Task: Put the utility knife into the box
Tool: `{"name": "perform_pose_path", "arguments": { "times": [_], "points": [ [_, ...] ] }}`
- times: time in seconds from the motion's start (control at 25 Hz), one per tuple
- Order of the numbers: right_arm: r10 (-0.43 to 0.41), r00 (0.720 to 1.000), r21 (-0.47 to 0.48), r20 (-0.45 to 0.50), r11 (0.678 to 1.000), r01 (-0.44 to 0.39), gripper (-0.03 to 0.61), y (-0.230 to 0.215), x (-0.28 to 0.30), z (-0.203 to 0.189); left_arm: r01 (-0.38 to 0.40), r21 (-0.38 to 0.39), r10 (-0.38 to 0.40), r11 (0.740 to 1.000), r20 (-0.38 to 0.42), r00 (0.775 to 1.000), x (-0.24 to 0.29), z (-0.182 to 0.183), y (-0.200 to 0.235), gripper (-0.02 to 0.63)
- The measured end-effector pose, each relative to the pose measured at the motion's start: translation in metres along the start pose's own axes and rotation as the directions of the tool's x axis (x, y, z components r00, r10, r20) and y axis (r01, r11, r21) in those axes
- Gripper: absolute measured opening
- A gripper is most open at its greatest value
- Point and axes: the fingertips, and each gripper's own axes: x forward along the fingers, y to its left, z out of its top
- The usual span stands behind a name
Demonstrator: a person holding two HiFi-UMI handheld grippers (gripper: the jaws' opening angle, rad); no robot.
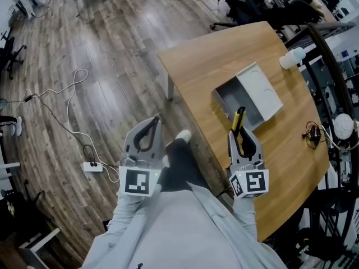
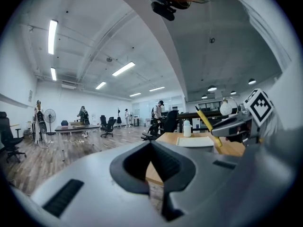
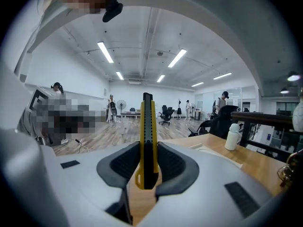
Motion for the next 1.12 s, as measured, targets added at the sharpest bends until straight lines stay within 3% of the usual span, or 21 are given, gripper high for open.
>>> {"name": "perform_pose_path", "arguments": {
  "times": [0.16,0.36,0.56,0.76,0.92,1.12],
  "points": [
    [-0.052,0.999,0.033,0.012,0.998,0.052,0.126,-0.022,0.019,0.003,0.062,0.029,-0.062,0.998,0.018,0.998,0.041,0.012,-0.001,0.018],
    [-0.172,0.985,0.091,0.024,0.981,0.169,0.126,-0.072,0.038,0.008,0.207,0.082,-0.209,0.975,0.011,0.978,0.123,0.034,-0.021,0.018],
    [-0.296,0.955,0.117,0.026,0.95,0.291,0.126,-0.133,0.043,0.014,0.346,0.122,-0.351,0.93,0.024,0.936,0.203,0.061,-0.06,0.018],
    [-0.41,0.912,0.146,-0.002,0.902,0.406,0.126,-0.18,0.026,0.009,0.472,0.16,-0.482,0.867,0.028,0.876,0.252,0.079,-0.109,0.018],
    [-0.476,0.879,0.176,-0.024,0.864,0.473,0.126,-0.205,0.012,0.002,0.529,0.172,-0.54,0.831,0.017,0.842,0.278,0.086,-0.135,0.018],
    [-0.516,0.856,0.175,-0.04,0.84,0.514,0.126,-0.22,0.004,0.0,0.571,0.183,-0.582,0.8,0.01,0.813,0.295,0.092,-0.152,0.018]
  ]
}}
